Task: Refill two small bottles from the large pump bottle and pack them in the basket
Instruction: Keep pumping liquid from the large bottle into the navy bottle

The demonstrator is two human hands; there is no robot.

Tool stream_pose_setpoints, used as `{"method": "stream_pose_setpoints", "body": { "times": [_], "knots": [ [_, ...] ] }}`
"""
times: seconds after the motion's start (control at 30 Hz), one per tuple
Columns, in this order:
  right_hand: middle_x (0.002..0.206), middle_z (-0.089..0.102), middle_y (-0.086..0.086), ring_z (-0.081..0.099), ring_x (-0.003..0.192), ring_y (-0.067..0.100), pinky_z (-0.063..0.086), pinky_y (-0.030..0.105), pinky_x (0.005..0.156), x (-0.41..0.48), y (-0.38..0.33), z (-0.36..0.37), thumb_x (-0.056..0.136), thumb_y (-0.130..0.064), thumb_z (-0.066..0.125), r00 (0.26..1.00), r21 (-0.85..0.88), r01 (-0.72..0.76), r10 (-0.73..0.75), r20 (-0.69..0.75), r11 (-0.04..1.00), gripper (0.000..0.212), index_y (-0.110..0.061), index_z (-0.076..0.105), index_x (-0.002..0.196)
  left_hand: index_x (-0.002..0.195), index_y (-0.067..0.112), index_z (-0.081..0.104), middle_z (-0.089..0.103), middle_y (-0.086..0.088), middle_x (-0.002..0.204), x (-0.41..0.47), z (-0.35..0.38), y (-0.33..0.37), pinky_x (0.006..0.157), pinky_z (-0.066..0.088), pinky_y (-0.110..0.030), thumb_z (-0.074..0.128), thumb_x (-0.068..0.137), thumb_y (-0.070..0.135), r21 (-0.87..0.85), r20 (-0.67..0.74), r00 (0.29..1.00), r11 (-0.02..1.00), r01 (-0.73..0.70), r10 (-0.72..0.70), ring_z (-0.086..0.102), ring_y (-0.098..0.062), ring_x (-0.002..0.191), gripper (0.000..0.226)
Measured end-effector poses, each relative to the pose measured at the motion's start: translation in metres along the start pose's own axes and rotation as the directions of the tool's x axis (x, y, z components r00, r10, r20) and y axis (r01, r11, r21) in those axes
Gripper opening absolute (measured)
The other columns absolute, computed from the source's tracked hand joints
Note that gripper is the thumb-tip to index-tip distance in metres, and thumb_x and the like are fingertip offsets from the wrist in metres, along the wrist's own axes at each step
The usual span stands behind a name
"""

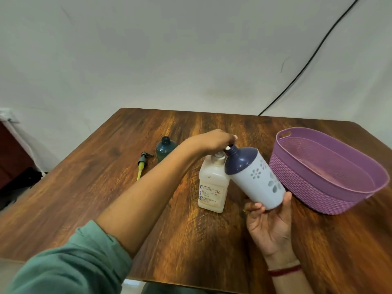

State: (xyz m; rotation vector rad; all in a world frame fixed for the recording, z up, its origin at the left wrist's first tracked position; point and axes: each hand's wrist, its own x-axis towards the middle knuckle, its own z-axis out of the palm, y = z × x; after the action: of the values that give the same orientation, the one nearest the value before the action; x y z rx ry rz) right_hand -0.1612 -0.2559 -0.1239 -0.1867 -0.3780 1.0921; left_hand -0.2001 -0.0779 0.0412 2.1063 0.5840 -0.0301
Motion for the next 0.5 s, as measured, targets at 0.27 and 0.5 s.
{"method": "stream_pose_setpoints", "body": {
  "times": [0.27,0.5],
  "knots": [
    [0.135,0.051,0.016,0.059,0.102,0.019,0.052,0.022,0.087,0.001,0.000,-0.006,0.095,-0.049,0.042,0.999,0.038,-0.029,0.027,0.036,0.999,0.056,-0.012,0.046,0.138,0.108,0.001,0.064,0.060,-0.019,0.123,0.001,0.000,-0.001,0.083,0.041,-0.030,0.037,0.102,0.028,-0.056,-0.023,1.000,0.998,0.002,-0.003,0.051,-0.021,0.092,0.039],
    [0.130,0.054,0.017,0.061,0.096,0.019,0.054,0.022,0.081,-0.002,0.000,0.002,0.092,-0.048,0.050,1.000,0.093,-0.028,0.029,-0.010,0.995,0.055,-0.012,0.052,0.134,0.111,0.000,0.062,0.058,-0.015,0.116,-0.005,-0.003,0.006,0.070,0.039,-0.023,0.032,0.104,0.028,0.079,0.003,1.000,0.997,-0.025,0.025,0.051,-0.017,0.088,0.042]
  ]
}}
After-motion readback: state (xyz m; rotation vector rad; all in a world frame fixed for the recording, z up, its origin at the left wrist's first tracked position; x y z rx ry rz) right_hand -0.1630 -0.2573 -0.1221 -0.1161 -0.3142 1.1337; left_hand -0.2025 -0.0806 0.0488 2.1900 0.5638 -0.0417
